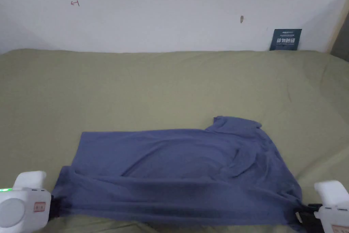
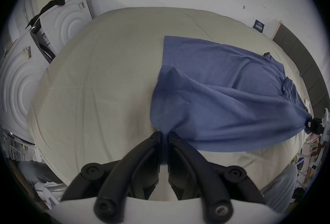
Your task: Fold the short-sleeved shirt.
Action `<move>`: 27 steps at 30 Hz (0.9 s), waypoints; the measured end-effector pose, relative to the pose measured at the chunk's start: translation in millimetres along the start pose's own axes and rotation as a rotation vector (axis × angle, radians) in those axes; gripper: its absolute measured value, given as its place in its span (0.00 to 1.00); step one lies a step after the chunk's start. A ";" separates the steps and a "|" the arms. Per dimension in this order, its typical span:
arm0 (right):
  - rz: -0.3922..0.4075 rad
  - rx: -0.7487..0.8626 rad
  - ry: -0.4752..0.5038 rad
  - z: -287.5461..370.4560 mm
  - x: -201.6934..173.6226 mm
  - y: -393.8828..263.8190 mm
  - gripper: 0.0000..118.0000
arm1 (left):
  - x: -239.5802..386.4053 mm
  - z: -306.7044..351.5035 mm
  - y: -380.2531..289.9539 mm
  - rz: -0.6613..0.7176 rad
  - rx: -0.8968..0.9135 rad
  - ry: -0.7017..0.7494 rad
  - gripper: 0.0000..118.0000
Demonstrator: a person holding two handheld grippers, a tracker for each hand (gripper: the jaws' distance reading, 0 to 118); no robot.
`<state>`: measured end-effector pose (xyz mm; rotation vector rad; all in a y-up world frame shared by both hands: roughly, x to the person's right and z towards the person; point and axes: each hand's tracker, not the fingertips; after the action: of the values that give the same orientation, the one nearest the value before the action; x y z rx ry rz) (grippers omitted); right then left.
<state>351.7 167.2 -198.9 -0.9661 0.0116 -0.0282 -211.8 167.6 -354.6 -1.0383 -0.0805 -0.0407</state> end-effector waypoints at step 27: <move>-0.177 0.190 -0.048 -12.8 16.6 100.8 0.01 | -0.9 -28.3 96.2 0.063 0.121 -0.025 0.00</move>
<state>370.0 213.4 -289.1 -0.7756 -0.1189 -0.1663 -204.4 192.1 -451.6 -0.9203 -0.0720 0.0340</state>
